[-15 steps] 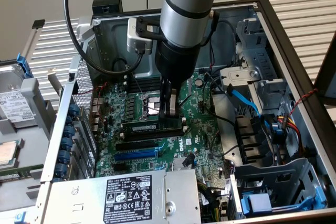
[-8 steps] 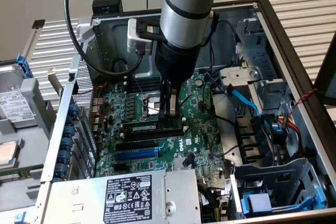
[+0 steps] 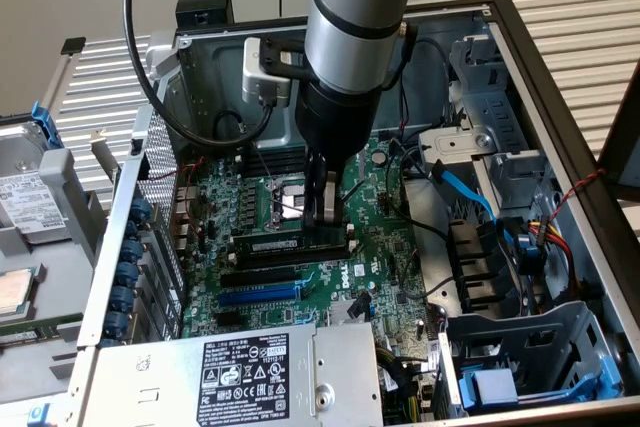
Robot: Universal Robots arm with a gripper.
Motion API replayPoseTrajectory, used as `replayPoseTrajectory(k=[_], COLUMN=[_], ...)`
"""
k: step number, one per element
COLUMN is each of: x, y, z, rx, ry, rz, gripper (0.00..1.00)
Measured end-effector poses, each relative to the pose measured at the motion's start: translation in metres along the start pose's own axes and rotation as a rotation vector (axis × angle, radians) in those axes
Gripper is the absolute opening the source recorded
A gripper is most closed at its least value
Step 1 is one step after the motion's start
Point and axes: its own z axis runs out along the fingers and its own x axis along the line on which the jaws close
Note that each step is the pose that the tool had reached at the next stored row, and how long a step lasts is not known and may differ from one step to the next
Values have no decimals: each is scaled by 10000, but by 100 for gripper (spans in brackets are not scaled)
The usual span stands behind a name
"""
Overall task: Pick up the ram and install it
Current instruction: 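Insert the ram into the slot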
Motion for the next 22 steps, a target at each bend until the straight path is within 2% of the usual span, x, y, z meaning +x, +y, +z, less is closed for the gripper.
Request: replayPoseTrajectory(k=[6,11,22], x=[0,-1,13], y=[0,0,-1], z=[0,2,1], rx=[-1,-3,-4], ry=[-34,-95,-95], rz=[-7,-23,-23], gripper=[12,12,12])
